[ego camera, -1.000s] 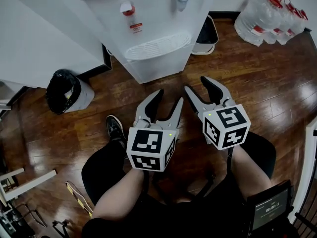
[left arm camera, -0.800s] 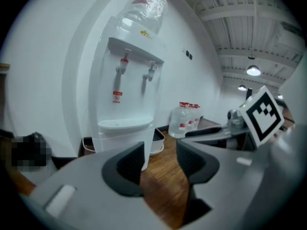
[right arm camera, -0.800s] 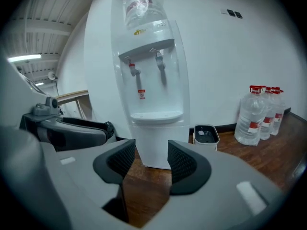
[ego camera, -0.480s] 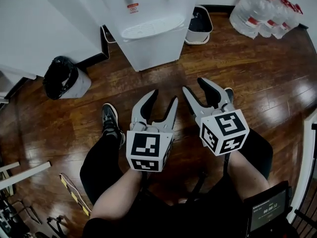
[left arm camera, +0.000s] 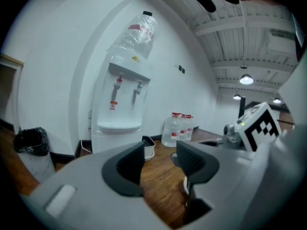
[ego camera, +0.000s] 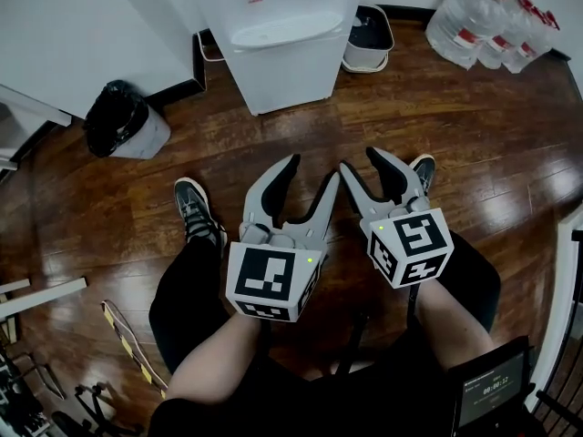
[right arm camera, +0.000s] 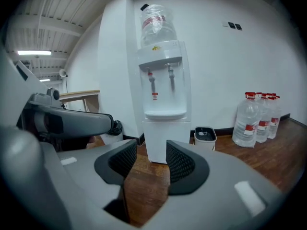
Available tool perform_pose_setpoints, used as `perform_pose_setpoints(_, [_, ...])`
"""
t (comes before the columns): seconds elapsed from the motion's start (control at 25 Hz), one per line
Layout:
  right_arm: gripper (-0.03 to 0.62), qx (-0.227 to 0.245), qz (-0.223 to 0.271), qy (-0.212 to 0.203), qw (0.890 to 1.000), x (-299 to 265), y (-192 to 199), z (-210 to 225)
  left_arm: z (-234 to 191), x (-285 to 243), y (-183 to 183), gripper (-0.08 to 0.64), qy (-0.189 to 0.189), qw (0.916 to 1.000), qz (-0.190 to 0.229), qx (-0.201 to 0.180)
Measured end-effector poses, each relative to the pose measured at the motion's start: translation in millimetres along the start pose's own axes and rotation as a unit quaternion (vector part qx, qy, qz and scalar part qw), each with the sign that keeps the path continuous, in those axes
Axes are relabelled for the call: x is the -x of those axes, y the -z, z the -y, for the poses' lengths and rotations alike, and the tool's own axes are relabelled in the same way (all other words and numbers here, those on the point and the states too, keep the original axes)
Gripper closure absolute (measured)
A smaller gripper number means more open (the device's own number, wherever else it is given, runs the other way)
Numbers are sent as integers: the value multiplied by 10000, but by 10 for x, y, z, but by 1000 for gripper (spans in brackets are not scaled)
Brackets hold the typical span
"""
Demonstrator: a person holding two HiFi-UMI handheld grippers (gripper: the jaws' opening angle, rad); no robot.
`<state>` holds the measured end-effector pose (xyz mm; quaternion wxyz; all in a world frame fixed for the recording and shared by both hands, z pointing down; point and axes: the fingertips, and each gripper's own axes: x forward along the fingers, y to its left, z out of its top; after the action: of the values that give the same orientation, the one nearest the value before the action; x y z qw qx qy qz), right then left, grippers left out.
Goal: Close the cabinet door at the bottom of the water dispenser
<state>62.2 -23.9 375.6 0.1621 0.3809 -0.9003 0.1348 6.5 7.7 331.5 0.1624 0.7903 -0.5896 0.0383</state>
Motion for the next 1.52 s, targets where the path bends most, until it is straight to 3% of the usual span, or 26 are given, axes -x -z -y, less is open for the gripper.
perform_pose_setpoints(0.2, [411,76,322,29,9994,204,-54,-55,202,134,115,331,28,9981,-135,-609])
perform_pose_setpoints(0.32, [414,41,440,-23,9990,273,-50,-115,201,163,190,331,-99,9957,11,-919])
perform_pose_setpoints(0.56, [428,210,908,-120,9956,421,-255,-233,153,287,23,331,-314,9964,160,-774])
perform_pose_setpoints(0.8, [434,211,926,-309,9950,478,-245,-436,86,397,113,336,-384,9963,79,-764])
perform_pose_setpoints(1.2, [453,241,911,-251,9952,425,-204,-447,32,417,109,339,-435,9961,133,-759])
perform_pose_setpoints(1.52, [511,223,941,-322,9948,463,-231,-453,59,376,150,339,-414,9963,55,-758])
